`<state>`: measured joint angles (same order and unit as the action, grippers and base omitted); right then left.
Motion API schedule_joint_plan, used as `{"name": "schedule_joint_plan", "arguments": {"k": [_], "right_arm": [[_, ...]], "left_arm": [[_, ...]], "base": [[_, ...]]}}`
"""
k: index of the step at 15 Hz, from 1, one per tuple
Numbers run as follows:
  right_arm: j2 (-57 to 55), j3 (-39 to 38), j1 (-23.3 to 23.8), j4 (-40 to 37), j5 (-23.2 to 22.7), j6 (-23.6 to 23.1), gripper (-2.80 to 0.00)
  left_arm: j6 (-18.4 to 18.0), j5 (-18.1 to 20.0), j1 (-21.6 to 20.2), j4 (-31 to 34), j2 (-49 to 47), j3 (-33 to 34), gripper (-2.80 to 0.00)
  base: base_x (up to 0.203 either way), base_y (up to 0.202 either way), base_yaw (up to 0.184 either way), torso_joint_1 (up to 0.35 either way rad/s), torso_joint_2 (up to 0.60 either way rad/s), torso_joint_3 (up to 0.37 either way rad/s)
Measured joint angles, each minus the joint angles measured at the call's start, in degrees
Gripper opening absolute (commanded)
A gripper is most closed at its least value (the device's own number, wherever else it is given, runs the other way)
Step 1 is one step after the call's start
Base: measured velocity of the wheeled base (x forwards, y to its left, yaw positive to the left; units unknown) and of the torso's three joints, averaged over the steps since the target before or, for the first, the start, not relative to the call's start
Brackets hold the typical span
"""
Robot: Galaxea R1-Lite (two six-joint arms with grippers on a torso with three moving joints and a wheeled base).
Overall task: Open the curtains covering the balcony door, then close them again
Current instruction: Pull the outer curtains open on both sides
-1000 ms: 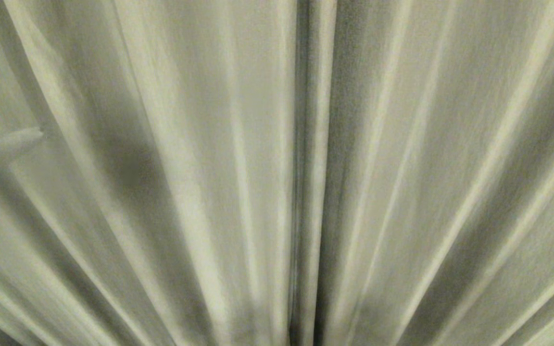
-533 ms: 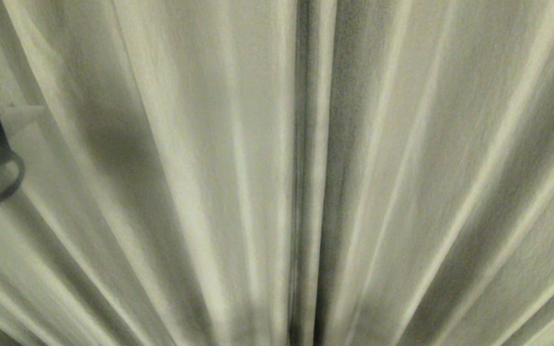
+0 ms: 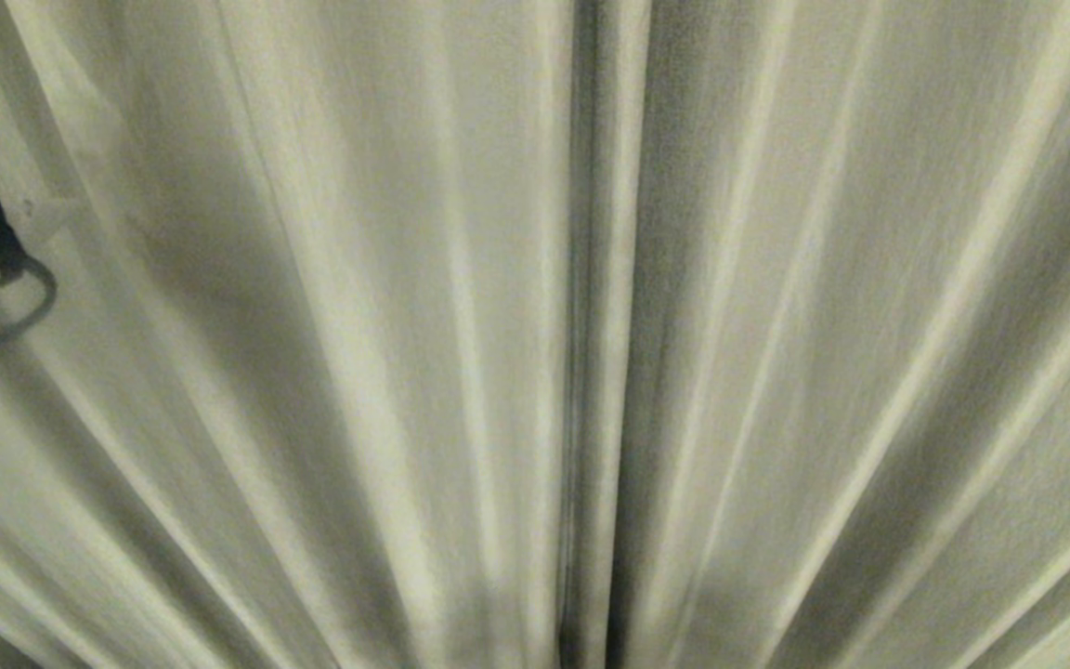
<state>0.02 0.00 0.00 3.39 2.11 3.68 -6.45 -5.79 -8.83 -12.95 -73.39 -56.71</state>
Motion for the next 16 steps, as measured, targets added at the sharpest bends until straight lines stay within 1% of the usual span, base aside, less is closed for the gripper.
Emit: {"name": "schedule_joint_plan", "arguments": {"k": [2, 4, 6, 9, 13, 16], "right_arm": [[0.0, 0.0, 0.0, 0.0, 0.0, 0.0, -2.8], [0.0, 0.0, 0.0, 0.0, 0.0, 0.0, -2.8], [0.0, 0.0, 0.0, 0.0, 0.0, 0.0, -2.8], [0.0, 0.0, 0.0, 0.0, 0.0, 0.0, -2.8], [0.0, 0.0, 0.0, 0.0, 0.0, 0.0, -2.8], [0.0, 0.0, 0.0, 0.0, 0.0, 0.0, -2.8]], "left_arm": [[2.0, 3.5, -1.4, -6.0, -3.7, -0.4, 0.0], [3.2, 7.8, -2.6, -10.4, -7.4, -1.1, 0.0], [4.5, 10.6, -3.2, -11.6, -11.1, -3.3, 0.0], [5.1, 11.7, -3.4, -11.9, -17.4, -9.6, 0.0], [5.9, 13.0, -3.3, -12.0, -26.3, -19.9, 0.0], [6.0, 13.2, -2.8, -12.0, -32.5, -27.6, 0.0]], "base": [[0.0, 0.0, 0.0, 0.0, 0.0, 0.0], [0.0, 0.0, 0.0, 0.0, 0.0, 0.0], [0.0, 0.0, 0.0, 0.0, 0.0, 0.0], [0.0, 0.0, 0.0, 0.0, 0.0, 0.0], [0.0, 0.0, 0.0, 0.0, 0.0, 0.0], [0.0, 0.0, 0.0, 0.0, 0.0, 0.0]]}}
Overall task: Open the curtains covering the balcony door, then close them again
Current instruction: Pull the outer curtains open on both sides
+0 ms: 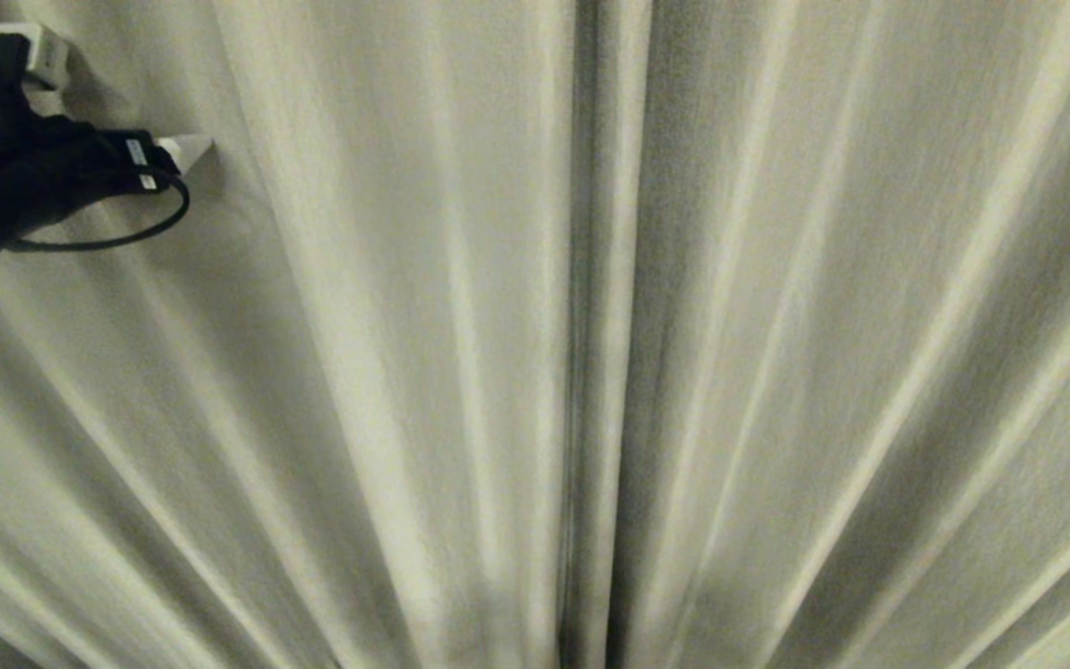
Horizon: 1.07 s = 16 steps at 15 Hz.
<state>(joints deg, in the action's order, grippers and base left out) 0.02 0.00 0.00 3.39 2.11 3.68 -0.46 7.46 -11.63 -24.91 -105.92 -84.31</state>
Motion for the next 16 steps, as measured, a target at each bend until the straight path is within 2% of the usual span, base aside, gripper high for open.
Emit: {"name": "schedule_joint_plan", "arguments": {"k": [2, 3, 4, 7, 12, 16], "right_arm": [[0.0, 0.0, 0.0, 0.0, 0.0, 0.0, -2.8], [0.0, 0.0, 0.0, 0.0, 0.0, 0.0, -2.8], [0.0, 0.0, 0.0, 0.0, 0.0, 0.0, -2.8], [0.0, 0.0, 0.0, 0.0, 0.0, 0.0, -2.8], [0.0, 0.0, 0.0, 0.0, 0.0, 0.0, -2.8], [0.0, 0.0, 0.0, 0.0, 0.0, 0.0, -2.8]], "left_arm": [[0.0, 0.0, 0.7, 0.0, -3.7, -4.9, 0.0], [0.0, 0.0, 1.0, 0.0, -5.2, -6.9, -0.22], [0.0, 0.0, 1.4, -0.1, -6.6, -8.5, -2.8], [0.0, 0.0, 2.5, -2.4, -9.0, -10.0, -2.8], [-0.1, 0.1, 3.0, -13.2, -11.3, -10.0, -2.8], [-0.2, -0.5, 2.8, -13.8, -10.9, -9.8, -2.8]], "base": [[0.0, 0.0, 0.0, 0.0, 0.0, 0.0], [0.0, 0.0, 0.0, 0.0, 0.0, 0.0], [0.0, 0.0, 0.0, 0.0, 0.0, 0.0], [0.0, 0.0, 0.0, 0.0, 0.0, 0.0], [0.0, 0.0, 0.0, 0.0, 0.0, 0.0], [0.0, 0.0, 0.0, 0.0, 0.0, 0.0]]}}
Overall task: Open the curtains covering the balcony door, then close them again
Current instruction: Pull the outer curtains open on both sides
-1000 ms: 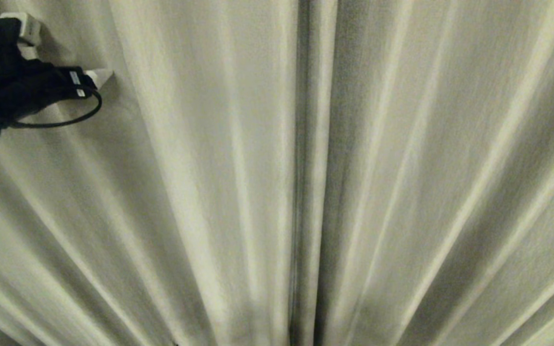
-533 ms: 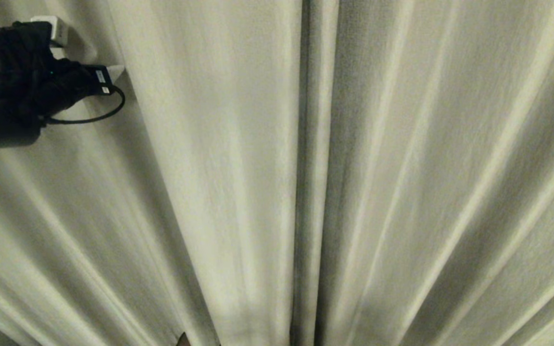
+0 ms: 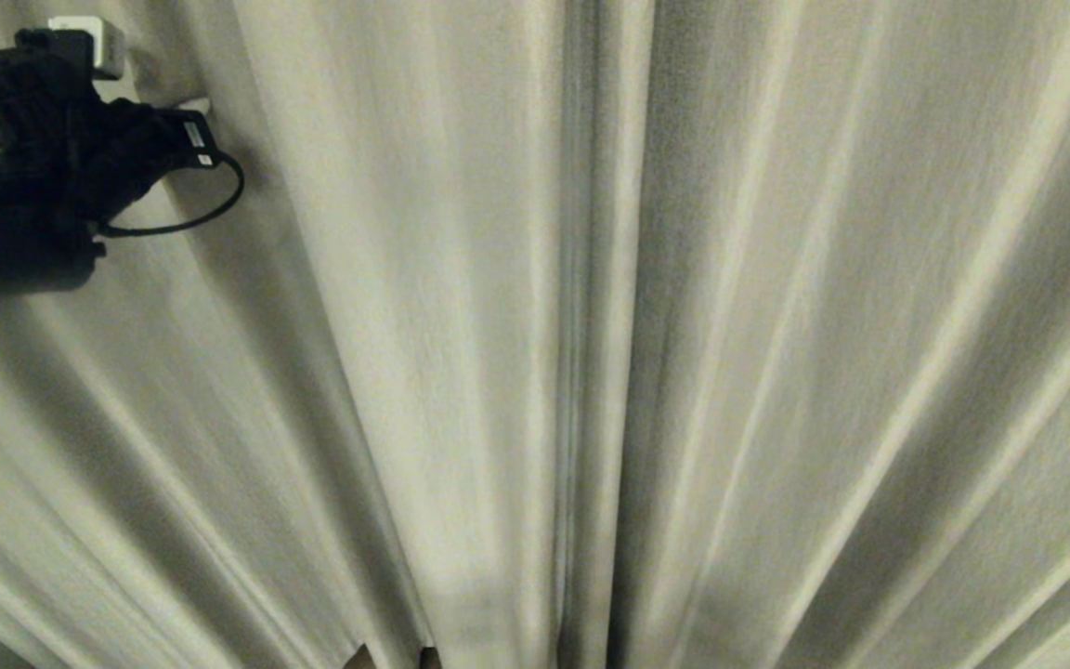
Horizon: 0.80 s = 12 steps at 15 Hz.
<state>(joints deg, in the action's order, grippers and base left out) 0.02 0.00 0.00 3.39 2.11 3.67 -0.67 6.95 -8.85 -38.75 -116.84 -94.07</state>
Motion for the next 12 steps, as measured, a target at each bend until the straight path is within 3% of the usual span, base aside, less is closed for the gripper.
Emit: {"name": "schedule_joint_plan", "arguments": {"k": [6, 12], "right_arm": [[0.0, 0.0, 0.0, 0.0, 0.0, 0.0, -2.8], [0.0, 0.0, 0.0, 0.0, 0.0, 0.0, -2.8]], "left_arm": [[-0.1, -0.1, -3.7, -0.8, 3.3, 1.1, -2.8], [0.4, 0.7, -15.7, -6.9, 7.0, 7.1, -2.8]], "base": [[0.0, 0.0, 0.0, 0.0, 0.0, 0.0], [0.0, 0.0, 0.0, 0.0, 0.0, 0.0]]}}
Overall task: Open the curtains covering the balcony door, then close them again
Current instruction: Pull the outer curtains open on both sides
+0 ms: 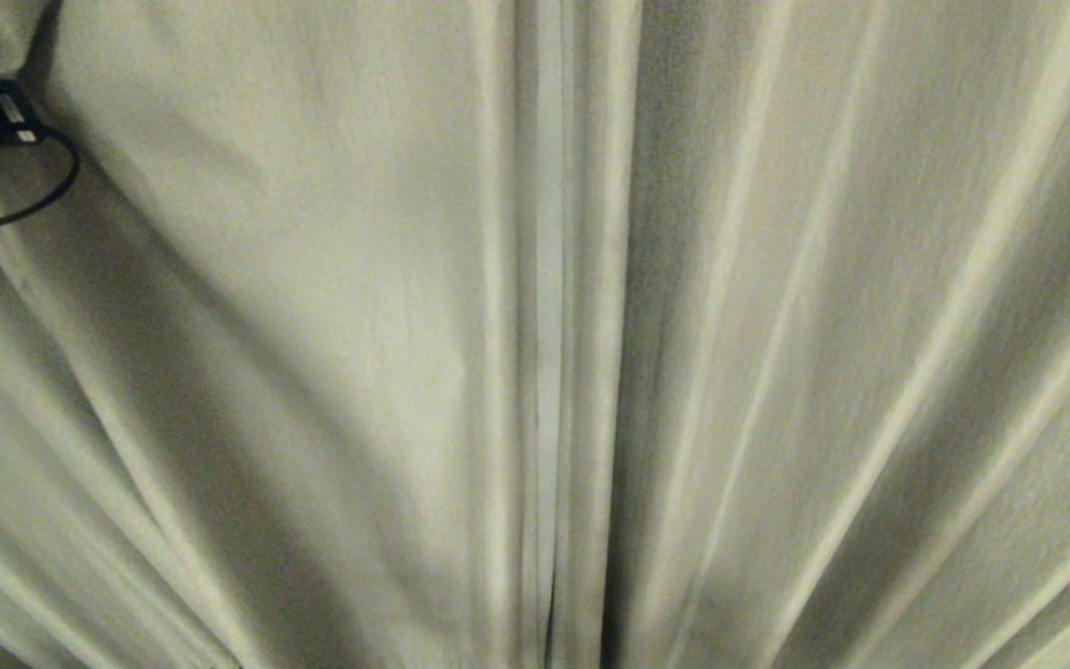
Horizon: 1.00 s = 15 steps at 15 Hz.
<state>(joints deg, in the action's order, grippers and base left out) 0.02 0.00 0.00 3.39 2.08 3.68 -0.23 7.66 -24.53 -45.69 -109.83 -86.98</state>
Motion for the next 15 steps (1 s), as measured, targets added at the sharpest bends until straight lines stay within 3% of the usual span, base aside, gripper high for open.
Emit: {"name": "schedule_joint_plan", "arguments": {"k": [2, 6, 10, 15], "right_arm": [[0.0, 0.0, 0.0, 0.0, 0.0, 0.0, -2.8], [0.0, 0.0, 0.0, 0.0, 0.0, 0.0, -2.8], [0.0, 0.0, 0.0, 0.0, 0.0, 0.0, -2.8], [0.0, 0.0, 0.0, 0.0, 0.0, 0.0, -2.8]], "left_arm": [[1.8, 1.3, -4.3, -0.9, 0.2, 0.8, -2.8], [4.6, 9.2, -11.3, -1.2, -2.1, 0.8, -2.8], [5.6, 14.4, -16.6, -1.6, -5.9, -1.2, -2.8], [7.2, 15.8, -19.7, -1.2, -11.3, -8.0, -2.8]], "base": [[0.0, 0.0, 0.0, 0.0, 0.0, 0.0], [0.0, 0.0, 0.0, 0.0, 0.0, 0.0], [0.0, 0.0, 0.0, 0.0, 0.0, 0.0], [0.0, 0.0, 0.0, 0.0, 0.0, 0.0]]}}
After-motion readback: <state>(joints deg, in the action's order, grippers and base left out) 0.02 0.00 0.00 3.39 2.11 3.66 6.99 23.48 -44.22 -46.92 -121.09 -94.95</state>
